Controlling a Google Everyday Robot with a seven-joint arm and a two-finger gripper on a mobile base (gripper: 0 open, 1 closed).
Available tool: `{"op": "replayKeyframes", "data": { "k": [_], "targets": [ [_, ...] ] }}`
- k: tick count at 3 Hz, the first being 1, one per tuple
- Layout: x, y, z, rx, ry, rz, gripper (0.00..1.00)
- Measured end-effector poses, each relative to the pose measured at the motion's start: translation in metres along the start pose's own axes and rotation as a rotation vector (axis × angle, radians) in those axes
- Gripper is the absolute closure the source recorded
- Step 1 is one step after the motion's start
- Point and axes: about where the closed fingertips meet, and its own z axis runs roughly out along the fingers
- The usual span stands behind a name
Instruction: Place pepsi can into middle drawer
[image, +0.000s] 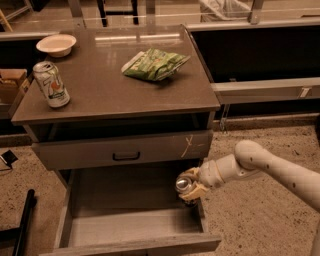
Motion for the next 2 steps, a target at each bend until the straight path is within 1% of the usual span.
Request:
{"op": "replayKeyframes", "data": {
  "k": [1, 2],
  "targets": [
    [0.0367, 0.0094, 0.0449, -0.123, 0.068, 0.044, 1.00],
    [0.0407, 0.0112, 0.0542, -0.146, 0.079, 0.048, 0.85]
  ]
}}
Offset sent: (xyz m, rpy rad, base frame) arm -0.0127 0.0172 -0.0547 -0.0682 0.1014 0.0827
